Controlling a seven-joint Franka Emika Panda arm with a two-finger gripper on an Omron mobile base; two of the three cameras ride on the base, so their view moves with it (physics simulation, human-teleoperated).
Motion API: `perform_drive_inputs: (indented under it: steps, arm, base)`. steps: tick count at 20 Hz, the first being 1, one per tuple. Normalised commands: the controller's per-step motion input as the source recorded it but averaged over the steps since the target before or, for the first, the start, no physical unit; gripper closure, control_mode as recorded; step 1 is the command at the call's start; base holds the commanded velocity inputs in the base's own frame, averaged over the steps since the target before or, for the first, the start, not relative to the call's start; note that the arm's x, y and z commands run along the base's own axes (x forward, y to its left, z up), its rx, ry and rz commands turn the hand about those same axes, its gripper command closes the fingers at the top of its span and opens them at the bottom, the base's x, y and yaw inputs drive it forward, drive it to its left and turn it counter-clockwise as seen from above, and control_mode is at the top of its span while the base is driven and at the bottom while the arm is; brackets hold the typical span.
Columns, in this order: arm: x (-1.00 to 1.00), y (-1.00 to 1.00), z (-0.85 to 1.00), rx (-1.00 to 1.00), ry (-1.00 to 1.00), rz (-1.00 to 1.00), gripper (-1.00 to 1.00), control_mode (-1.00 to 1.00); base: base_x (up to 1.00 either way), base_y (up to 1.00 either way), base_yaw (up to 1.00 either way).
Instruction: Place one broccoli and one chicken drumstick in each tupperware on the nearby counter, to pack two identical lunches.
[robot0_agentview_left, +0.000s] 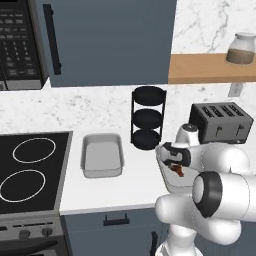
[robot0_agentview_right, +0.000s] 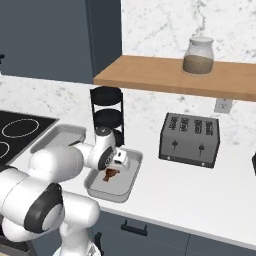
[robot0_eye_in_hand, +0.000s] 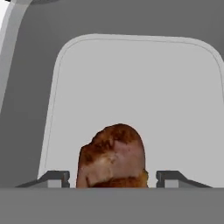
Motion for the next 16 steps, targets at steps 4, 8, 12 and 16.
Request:
perform_drive_inputs:
  steps: [4,8,12,16]
  arm:
    - [-0.25,-0.02,0.83,0.01,-0.04,0.02,-1.0,-1.0]
    - [-0.59,0.02,0.94,0.0,-0.03,0.01,-1.0,-1.0]
    - [-0.72,0.15,0.37,-0.03,-0.07,0.0,-1.0,-1.0]
    - [-0.74,0.11,0.02,-0.05,-0.11,0.0,-1.0,-1.0]
  base:
    - [0.0,0.0,0.0]
    - [0.0,0.0,0.0]
    - [0.0,0.0,0.0]
    - [0.0,0.0,0.0]
